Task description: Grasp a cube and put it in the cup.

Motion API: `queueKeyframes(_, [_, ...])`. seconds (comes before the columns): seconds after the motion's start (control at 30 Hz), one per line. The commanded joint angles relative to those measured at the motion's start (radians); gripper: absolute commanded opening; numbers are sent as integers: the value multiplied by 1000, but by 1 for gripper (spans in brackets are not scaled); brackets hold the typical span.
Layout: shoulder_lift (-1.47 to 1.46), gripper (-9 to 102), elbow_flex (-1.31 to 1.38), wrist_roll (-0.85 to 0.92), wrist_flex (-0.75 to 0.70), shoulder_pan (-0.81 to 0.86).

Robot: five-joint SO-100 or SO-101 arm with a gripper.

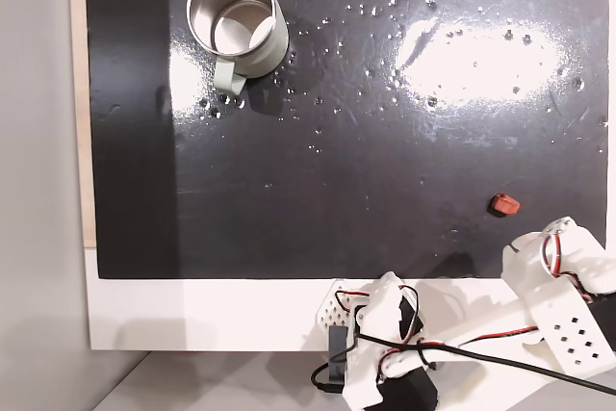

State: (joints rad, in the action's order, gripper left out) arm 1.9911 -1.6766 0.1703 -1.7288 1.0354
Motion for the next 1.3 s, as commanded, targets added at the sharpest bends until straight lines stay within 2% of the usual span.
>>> queueKeyframes(0.0, [-8,5,9,5,21,3])
queueKeyframes(0.27, [-46,23,14,8,40,8])
queueKeyframes(0.43, [-54,30,14,11,51,3])
queueKeyframes(1.27, [-238,30,-95,0,259,-55])
